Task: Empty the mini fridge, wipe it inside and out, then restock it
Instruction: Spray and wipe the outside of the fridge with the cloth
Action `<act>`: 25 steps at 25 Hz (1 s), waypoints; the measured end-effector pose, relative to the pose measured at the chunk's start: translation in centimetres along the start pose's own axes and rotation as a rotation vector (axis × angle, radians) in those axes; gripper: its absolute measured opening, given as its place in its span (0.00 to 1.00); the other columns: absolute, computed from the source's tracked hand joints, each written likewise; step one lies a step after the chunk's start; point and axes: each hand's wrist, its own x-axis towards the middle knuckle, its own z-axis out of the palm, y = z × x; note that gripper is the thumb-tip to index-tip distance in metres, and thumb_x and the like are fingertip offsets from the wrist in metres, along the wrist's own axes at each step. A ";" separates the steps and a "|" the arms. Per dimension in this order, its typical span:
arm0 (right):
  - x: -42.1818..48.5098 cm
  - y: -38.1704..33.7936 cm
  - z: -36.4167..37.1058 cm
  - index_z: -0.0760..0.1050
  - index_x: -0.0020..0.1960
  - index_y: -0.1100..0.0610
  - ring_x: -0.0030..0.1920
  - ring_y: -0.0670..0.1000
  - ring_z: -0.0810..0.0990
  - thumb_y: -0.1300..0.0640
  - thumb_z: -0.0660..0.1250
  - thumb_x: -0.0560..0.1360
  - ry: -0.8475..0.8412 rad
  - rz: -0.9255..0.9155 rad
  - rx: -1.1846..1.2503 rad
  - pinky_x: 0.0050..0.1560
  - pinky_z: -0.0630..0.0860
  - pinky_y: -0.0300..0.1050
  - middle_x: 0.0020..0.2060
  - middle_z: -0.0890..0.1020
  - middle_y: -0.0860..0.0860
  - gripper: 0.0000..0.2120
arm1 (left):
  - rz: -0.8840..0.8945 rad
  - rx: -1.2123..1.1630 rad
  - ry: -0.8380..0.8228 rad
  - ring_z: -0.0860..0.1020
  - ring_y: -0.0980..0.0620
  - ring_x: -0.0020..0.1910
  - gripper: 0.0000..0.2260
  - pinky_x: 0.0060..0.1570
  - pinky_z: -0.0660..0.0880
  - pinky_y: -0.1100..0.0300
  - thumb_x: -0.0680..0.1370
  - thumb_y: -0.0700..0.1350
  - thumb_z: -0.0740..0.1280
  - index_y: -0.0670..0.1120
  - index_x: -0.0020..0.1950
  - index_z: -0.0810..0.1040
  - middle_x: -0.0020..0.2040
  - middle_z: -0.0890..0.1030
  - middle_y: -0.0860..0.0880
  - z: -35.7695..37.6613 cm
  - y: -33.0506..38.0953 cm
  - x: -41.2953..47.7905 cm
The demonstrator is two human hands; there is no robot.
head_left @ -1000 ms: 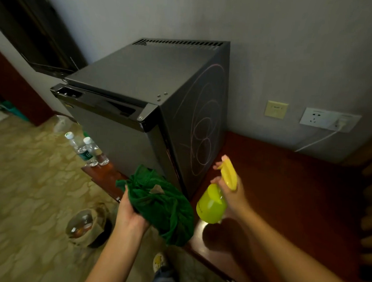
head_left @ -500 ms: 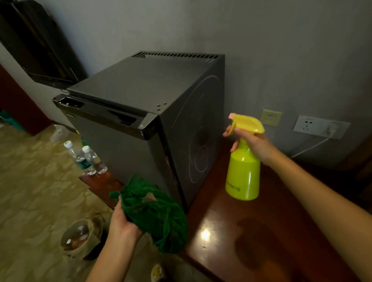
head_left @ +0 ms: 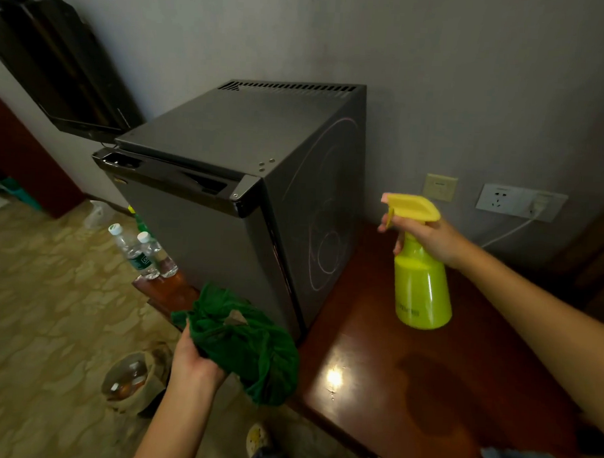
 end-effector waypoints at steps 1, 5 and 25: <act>-1.0 0.2 1.5 0.68 0.67 0.55 0.31 0.48 0.80 0.50 0.67 0.73 -0.066 -0.053 -0.011 0.31 0.77 0.41 0.44 0.81 0.53 0.24 | -0.004 -0.001 -0.004 0.75 0.43 0.50 0.18 0.53 0.65 0.46 0.82 0.54 0.55 0.41 0.52 0.77 0.44 0.78 0.39 -0.1 0.0 0.0; -3.2 0.3 7.8 0.71 0.65 0.54 0.31 0.47 0.79 0.53 0.66 0.75 -0.279 -0.137 -0.120 0.35 0.76 0.41 0.46 0.82 0.55 0.19 | -0.056 0.001 0.007 0.73 0.43 0.54 0.19 0.53 0.64 0.45 0.82 0.55 0.55 0.41 0.55 0.77 0.50 0.78 0.38 -0.1 -0.5 0.1; -12.1 15.4 8.0 0.69 0.61 0.56 0.48 0.55 0.78 0.43 0.77 0.58 0.267 0.239 -0.330 0.48 0.77 0.57 0.50 0.75 0.53 0.37 | -0.196 0.079 0.075 0.74 0.39 0.51 0.23 0.55 0.65 0.45 0.81 0.56 0.57 0.42 0.69 0.71 0.54 0.78 0.36 -0.3 -6.2 1.6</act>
